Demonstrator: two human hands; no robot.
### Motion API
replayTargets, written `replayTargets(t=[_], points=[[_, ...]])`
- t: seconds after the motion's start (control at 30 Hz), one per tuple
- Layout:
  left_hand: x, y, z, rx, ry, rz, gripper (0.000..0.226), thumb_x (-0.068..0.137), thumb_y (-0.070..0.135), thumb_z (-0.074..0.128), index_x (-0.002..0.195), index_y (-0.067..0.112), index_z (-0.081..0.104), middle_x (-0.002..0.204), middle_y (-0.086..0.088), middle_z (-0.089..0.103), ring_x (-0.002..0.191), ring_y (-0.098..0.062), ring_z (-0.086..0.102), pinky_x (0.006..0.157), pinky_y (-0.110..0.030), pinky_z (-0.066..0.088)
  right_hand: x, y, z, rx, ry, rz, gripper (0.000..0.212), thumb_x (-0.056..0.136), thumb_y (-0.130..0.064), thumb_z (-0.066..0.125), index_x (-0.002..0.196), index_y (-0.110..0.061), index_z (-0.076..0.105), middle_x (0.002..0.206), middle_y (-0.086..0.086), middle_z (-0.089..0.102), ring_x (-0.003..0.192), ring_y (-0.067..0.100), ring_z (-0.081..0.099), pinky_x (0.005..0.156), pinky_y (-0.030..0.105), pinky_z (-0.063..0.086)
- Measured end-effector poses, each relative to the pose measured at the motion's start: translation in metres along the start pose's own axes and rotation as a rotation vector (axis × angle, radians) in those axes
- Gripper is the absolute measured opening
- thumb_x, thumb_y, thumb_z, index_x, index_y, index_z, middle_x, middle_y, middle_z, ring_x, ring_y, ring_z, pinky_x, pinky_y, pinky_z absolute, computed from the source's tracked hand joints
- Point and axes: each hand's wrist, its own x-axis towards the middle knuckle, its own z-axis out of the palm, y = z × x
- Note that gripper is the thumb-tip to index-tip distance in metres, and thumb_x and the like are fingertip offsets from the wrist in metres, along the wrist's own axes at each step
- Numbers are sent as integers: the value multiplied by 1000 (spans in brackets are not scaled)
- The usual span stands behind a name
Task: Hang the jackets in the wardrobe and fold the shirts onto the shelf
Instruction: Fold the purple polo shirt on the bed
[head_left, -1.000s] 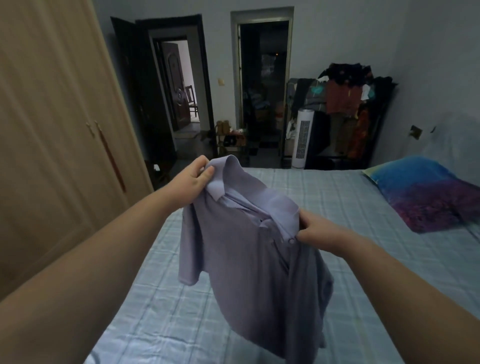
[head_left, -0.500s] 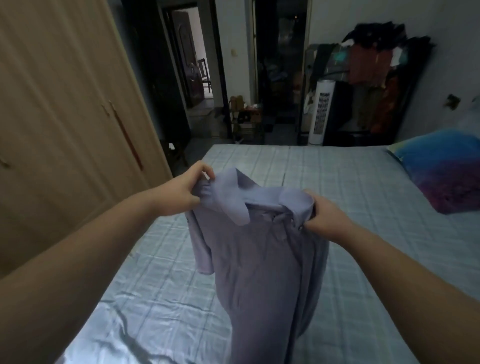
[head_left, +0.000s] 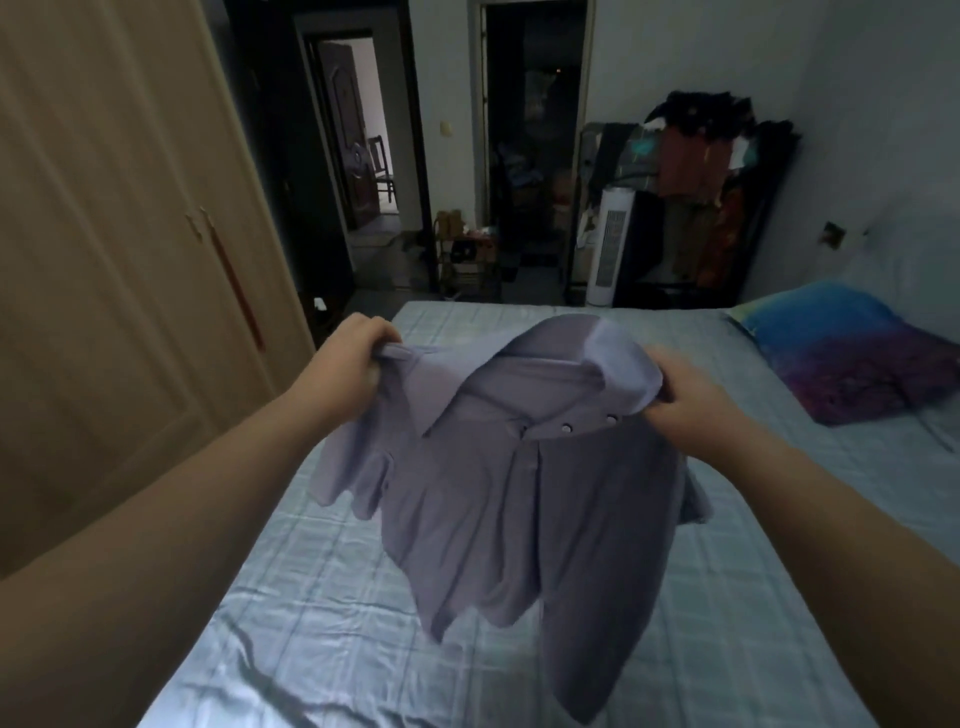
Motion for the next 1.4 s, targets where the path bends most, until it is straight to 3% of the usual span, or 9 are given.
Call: replayTargets(t=[0.07,0.27,0.43,0.63,0.73,0.87,1.03,1.13,1.4], points=[[-10,0,-10,-17,29,-37,35,86,-2,47,101,25,62,102,1,55,92,-16,51,76,-25,36,-11,-12,-8,-23,-5,25,30,93,-16,62,121,-25,63,109,-8,63,98,11,56,81,31,43],[-33,7,-45,-96,-21,-16,35,86,2,46,98,31,62,97,6,63,90,-17,56,75,-35,43,-45,-44,-32,-219,101,110,24,80,-12,66,71,-23,46,68,-1,53,66,15,48,59,34,36],[-41,18,-72,-37,-197,69,18,91,13,60,86,30,65,88,7,64,86,-15,59,68,-30,43,-68,-48,-60,-420,-116,299,14,84,-25,66,70,-22,62,73,1,64,79,22,61,63,34,41],[-53,31,-86,-108,-170,-75,30,91,35,65,70,14,69,74,-10,64,73,-23,59,60,-33,41,-104,-65,-81,227,-445,474,24,84,-25,75,105,-13,71,102,8,75,97,26,72,85,42,54],[-62,38,-88,-222,-289,-105,29,90,37,69,77,12,73,78,-9,67,77,-21,62,63,-32,46,-111,-58,-78,305,-264,421,21,80,-27,77,91,-11,67,91,6,70,90,24,66,81,38,47],[-70,40,-90,-137,-532,-24,23,83,39,77,80,18,68,80,0,66,80,-17,60,74,-34,44,-114,-44,-64,-194,123,214,7,91,-20,66,85,-23,64,89,-2,67,88,16,60,79,33,43],[-82,37,-93,-251,-610,-37,7,92,26,68,95,20,68,95,1,71,91,-15,66,71,-19,41,-128,-39,-43,30,320,245,11,94,-11,58,84,-12,61,73,-1,57,67,10,48,64,29,36],[-85,27,-88,-400,-635,-108,9,93,23,67,95,17,72,96,-4,73,89,-18,70,72,-27,54,-132,-25,-33,123,438,311,14,94,-9,57,81,-11,61,75,3,57,71,14,49,70,32,37],[-92,20,-36,-375,-317,-189,14,99,23,56,97,19,69,96,-3,69,93,-24,66,75,-34,52,-148,-26,-23,-278,488,236,12,98,-22,50,87,-24,55,82,0,60,79,23,53,69,35,38]])
